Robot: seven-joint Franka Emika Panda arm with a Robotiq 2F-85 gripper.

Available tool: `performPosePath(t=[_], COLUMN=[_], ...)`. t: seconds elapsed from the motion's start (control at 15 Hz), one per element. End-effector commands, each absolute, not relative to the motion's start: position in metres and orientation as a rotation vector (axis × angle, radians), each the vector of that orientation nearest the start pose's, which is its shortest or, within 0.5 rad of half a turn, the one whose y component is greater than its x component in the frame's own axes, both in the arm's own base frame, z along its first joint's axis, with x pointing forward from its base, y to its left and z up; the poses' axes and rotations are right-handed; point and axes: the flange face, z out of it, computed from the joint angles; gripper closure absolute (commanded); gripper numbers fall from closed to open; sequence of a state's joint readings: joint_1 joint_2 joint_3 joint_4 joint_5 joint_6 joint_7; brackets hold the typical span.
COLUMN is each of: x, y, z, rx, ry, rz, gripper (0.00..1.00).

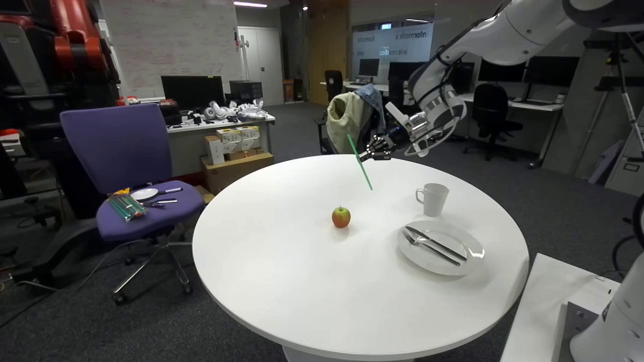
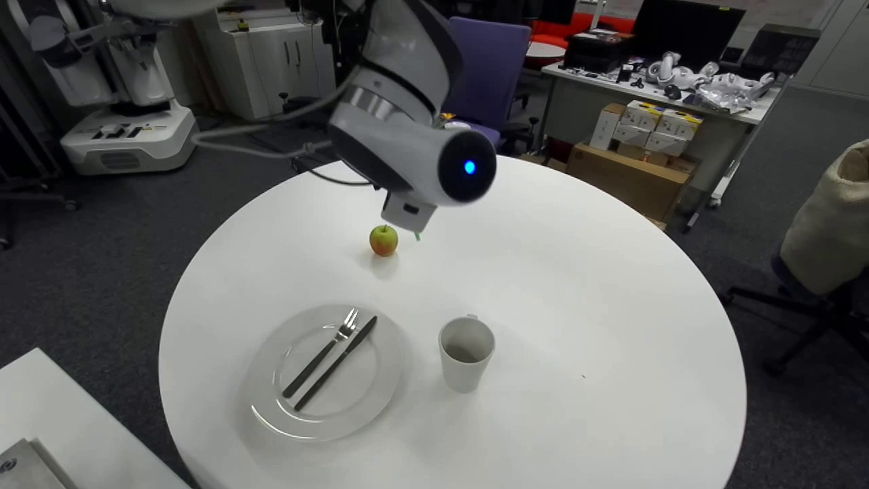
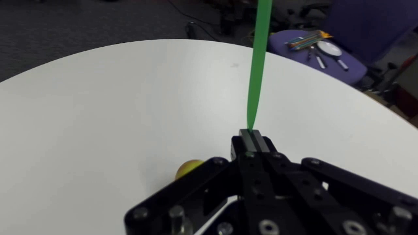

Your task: Put the green straw in the mug.

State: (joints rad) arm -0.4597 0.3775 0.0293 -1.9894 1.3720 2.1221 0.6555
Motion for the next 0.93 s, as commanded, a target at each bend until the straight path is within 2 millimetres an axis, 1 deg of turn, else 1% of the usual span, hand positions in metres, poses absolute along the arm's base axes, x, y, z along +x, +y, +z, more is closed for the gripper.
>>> performPosePath(t=[0.0,0.13,0.27,0.47,0.67,0.87], x=[0.555,0.548,0.547,0.551,0.557,0.564], y=[-0.235,-0.243,-0.248,-0.256,-0.266,-0.281], z=[0.259,0.254,0.259,0.269,0.273,0.272], rx=[-1.248,-1.353,-1.467,-1.612,-1.71,-1.713], ry=[1.759,1.731,1.68,1.568,1.462,1.373], rz=[0.569,0.666,0.732,0.787,0.761,0.692], gripper=[1.0,1.0,1.0,1.0,1.0,1.0])
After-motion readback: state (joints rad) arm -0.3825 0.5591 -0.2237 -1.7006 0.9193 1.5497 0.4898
